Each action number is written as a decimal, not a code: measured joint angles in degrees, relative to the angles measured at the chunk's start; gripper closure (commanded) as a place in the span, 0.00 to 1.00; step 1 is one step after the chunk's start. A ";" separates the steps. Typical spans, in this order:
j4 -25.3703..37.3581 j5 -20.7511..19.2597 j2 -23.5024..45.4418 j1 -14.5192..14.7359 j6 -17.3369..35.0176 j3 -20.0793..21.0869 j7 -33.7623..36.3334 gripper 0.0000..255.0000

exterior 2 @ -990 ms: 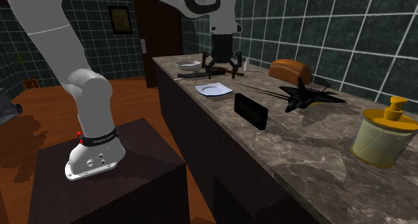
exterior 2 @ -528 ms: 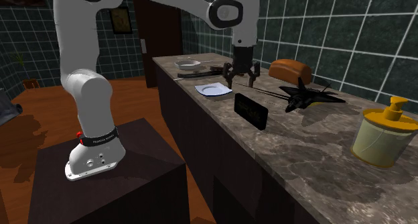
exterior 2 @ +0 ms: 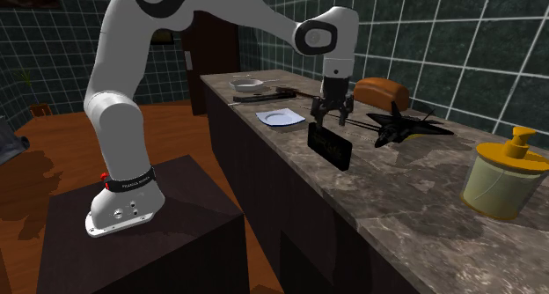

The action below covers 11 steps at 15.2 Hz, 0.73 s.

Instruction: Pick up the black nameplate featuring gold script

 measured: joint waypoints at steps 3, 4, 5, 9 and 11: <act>-0.97 0.73 0.99 -0.23 1.76 0.46 -0.46 0.00; -1.27 1.04 1.41 -0.36 2.40 0.63 -0.62 0.00; -1.47 1.25 1.73 -0.43 2.85 0.76 -0.71 0.00; -1.81 1.34 1.78 -0.43 3.30 0.80 -0.78 1.00; -1.80 1.33 1.73 -0.42 3.30 0.79 -0.78 1.00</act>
